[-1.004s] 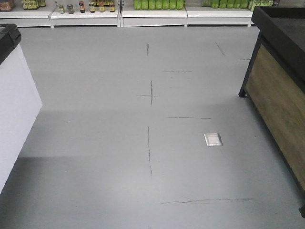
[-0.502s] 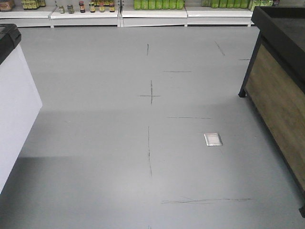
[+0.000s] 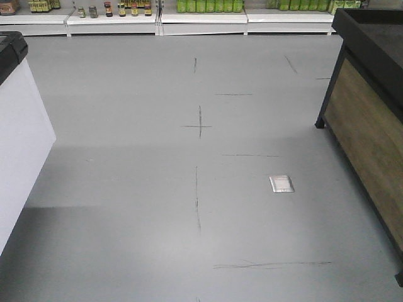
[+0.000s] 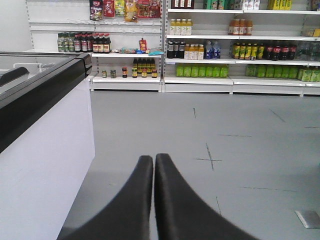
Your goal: Pick three apples into basket with both arms
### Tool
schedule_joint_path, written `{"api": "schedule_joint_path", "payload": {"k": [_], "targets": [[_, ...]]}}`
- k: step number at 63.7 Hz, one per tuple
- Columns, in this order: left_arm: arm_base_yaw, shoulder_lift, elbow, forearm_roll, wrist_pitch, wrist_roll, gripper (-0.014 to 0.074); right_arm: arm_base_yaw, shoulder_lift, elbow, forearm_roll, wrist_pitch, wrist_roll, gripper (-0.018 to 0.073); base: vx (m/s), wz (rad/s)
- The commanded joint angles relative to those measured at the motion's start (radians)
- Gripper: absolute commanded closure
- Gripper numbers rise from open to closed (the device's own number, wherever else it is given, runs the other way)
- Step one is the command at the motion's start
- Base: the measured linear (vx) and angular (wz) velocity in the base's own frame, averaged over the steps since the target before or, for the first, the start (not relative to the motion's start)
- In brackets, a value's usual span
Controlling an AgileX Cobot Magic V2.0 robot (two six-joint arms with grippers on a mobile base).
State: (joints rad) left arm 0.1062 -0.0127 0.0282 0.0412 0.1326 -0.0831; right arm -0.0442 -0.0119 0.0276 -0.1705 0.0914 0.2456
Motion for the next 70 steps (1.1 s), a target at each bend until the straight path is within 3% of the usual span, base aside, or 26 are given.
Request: {"api": "schedule_joint_path", "payload": {"k": [1,70], "targets": [[0.0,-0.013,-0.025,-0.001,-0.066,-0.002,0.0603,-0.006,-0.011,0.014,-0.009,-0.076,-0.007,0.0564,0.0,0.0],[0.0,-0.013,-0.025,-0.001,-0.066,-0.002,0.0603,-0.006,-0.011,0.014,-0.009,-0.076,-0.007,0.0564,0.0,0.0]]}}
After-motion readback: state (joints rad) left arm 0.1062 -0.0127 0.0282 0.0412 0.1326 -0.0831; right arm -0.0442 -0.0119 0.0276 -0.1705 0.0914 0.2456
